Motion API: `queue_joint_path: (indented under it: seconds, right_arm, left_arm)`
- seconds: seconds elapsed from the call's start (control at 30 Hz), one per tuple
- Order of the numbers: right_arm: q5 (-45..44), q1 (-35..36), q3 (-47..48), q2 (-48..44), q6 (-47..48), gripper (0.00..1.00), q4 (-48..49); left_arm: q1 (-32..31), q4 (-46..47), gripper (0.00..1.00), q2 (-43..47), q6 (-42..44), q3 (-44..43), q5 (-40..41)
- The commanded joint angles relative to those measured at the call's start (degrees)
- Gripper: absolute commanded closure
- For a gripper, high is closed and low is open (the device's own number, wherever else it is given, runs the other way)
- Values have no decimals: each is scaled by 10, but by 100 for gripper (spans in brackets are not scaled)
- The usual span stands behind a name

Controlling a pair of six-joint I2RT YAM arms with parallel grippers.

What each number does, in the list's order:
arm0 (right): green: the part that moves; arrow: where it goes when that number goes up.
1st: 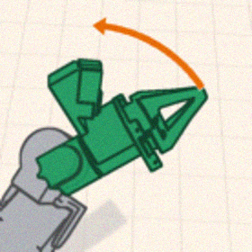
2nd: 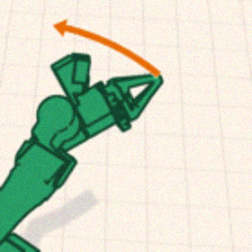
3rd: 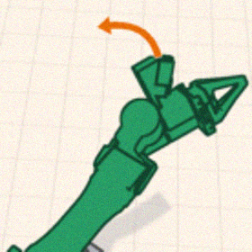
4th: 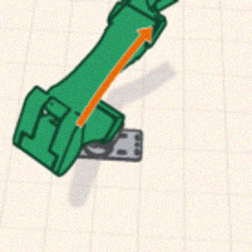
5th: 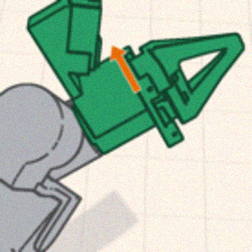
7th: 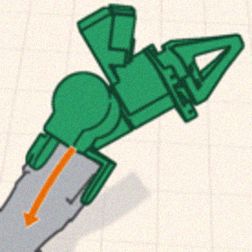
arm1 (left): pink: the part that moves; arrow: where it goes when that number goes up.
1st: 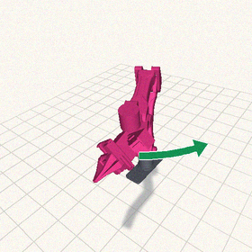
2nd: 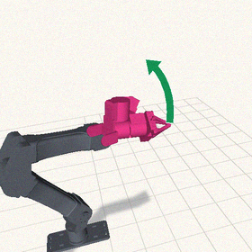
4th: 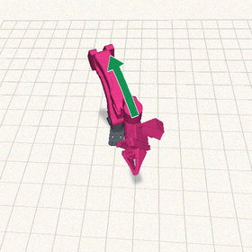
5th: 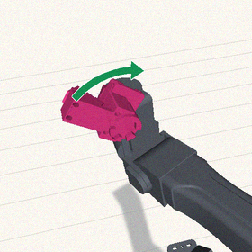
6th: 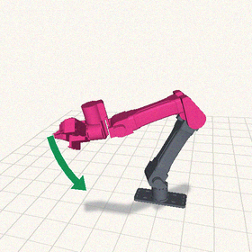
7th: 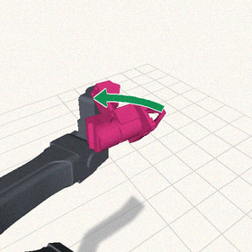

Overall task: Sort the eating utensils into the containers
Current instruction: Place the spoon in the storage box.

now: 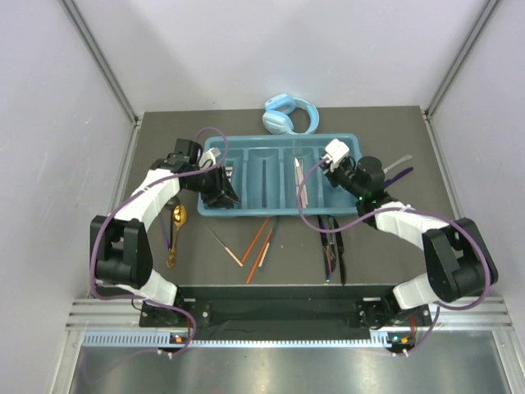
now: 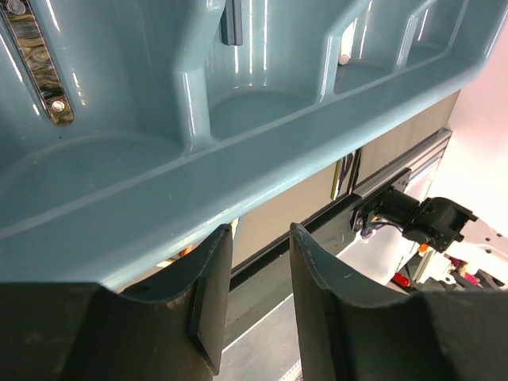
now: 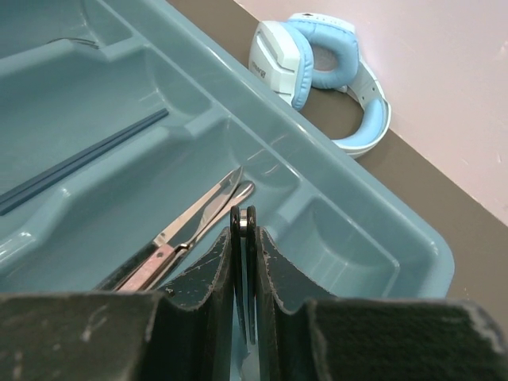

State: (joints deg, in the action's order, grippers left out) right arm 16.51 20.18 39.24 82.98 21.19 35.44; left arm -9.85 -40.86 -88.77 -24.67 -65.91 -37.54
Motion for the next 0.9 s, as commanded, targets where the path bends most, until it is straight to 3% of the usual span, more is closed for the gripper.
queue_joint_path:
  seconds: [0.0, 0.27, 0.87]
  right_arm:
    - [-12, 7, -12, -27, -35, 99, -55]
    - [-3, 8, 73, 2, -55, 89, -166]
    - [-23, 23, 65, -2, -96, 79, -210]
  left_arm:
    - [1, -2, 60, 7, 10, -22, 1]
    - [1, -8, 61, 15, 13, -31, 7]
    - [1, -12, 62, 11, 15, -38, 16]
